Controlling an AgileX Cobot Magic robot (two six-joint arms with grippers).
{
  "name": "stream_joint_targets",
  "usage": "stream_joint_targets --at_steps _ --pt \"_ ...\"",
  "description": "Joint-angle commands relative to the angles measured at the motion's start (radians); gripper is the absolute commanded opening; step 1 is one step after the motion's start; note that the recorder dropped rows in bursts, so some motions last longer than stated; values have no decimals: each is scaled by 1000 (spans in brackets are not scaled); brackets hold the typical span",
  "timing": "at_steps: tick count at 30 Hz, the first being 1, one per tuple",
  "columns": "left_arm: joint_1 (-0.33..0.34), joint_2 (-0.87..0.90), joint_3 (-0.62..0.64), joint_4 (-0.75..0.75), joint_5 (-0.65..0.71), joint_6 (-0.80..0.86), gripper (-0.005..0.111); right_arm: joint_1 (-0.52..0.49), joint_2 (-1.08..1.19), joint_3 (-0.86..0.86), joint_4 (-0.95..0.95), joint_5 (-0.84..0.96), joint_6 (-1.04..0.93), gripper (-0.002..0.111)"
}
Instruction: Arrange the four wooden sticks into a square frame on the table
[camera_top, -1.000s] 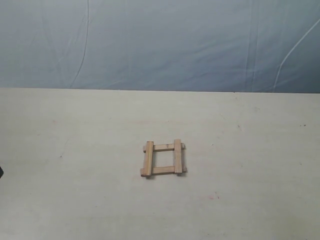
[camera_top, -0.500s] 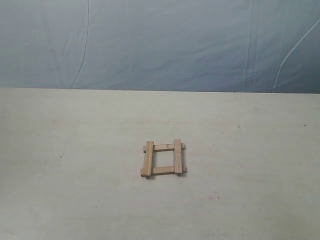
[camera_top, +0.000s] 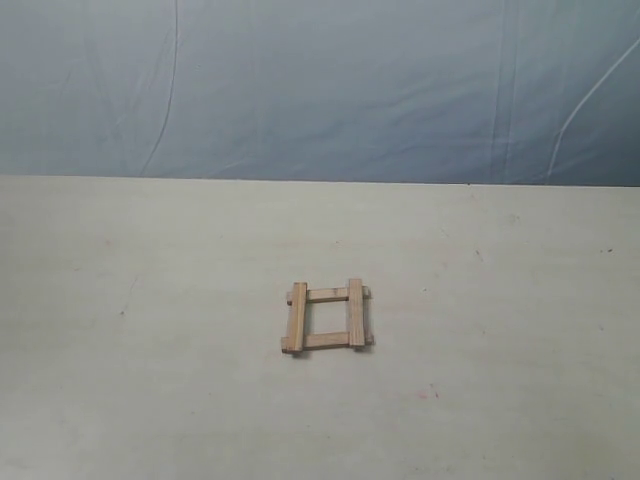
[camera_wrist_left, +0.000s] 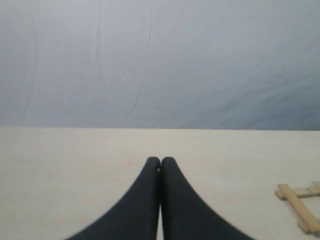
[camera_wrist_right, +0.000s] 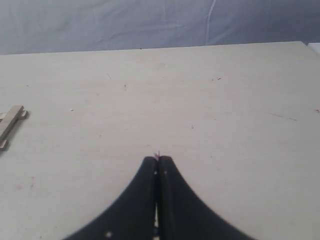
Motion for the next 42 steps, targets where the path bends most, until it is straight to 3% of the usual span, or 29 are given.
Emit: stream_joint_targets --at_steps 1,42 --pt "44 -11 4 22 164 2 0 1 -4 2 -11 -4 2 -1" --pt "43 -20 4 44 177 -22 0 0 -4 2 30 -11 4 -1"
